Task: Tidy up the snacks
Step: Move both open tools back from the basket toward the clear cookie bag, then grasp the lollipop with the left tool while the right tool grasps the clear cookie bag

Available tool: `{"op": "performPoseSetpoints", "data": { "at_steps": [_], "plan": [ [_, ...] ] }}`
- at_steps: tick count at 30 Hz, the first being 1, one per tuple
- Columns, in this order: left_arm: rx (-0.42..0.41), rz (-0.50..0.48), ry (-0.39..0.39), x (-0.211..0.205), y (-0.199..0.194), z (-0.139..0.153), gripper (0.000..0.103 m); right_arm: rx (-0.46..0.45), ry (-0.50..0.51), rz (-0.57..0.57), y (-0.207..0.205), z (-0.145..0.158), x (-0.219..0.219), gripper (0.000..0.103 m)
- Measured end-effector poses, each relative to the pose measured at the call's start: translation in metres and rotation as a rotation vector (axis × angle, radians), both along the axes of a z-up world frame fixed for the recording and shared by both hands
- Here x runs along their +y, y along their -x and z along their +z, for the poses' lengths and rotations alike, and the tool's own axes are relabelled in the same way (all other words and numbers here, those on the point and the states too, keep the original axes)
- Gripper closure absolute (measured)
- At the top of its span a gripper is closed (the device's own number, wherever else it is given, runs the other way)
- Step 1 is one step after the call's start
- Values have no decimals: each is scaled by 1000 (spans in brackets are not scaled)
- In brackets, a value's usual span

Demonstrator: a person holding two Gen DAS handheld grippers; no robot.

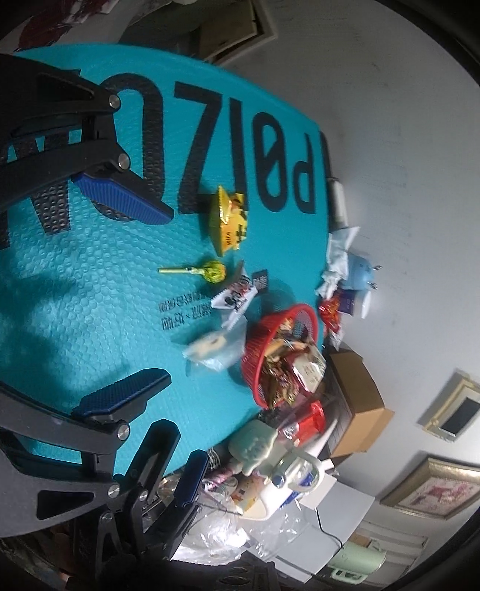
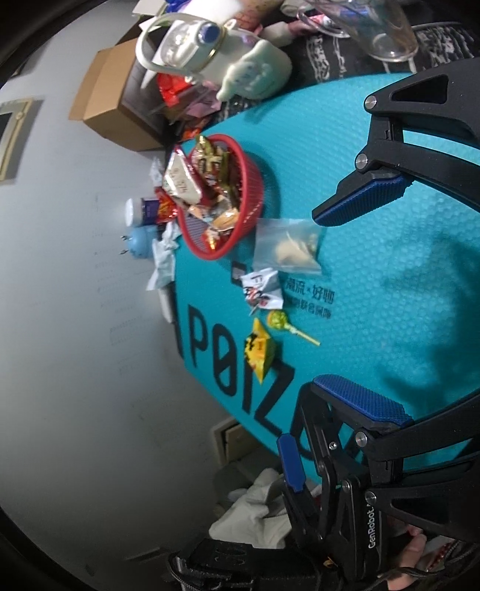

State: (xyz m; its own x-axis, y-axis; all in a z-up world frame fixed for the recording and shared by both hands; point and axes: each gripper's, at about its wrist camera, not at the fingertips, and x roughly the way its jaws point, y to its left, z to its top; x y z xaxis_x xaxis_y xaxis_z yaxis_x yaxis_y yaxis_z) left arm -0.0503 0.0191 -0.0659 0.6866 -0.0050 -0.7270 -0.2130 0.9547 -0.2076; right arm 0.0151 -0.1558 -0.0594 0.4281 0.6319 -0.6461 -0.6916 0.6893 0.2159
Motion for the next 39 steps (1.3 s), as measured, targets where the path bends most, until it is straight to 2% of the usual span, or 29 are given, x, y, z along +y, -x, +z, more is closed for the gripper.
{"op": "performPoseSetpoints", "data": {
  "at_steps": [14,23,29,31,34,36,37,39],
  "plan": [
    [89,21,43,25,-49,-43,23,70,97,-20,-52,-45,30,20],
    [132,-7,27,30,-83,-66,24,90,145,-23,-83,-68,41,20],
    [132,-26,4,27,-104,-78,46,95,160,-22,-94,-77,44,20],
    [135,-36,0,25,-111,-81,51,89,171,-24,-97,-81,45,21],
    [129,-36,-30,22,-118,-84,51,94,172,-24,-101,-85,45,24],
    [133,-36,-39,20,-122,-87,62,100,169,-23,-103,-87,44,25],
    [140,-37,-40,20,-123,-89,71,104,165,-20,-104,-88,44,29],
    [138,-36,-54,19,-125,-90,77,115,160,-9,-105,-90,45,40]
  ]
}}
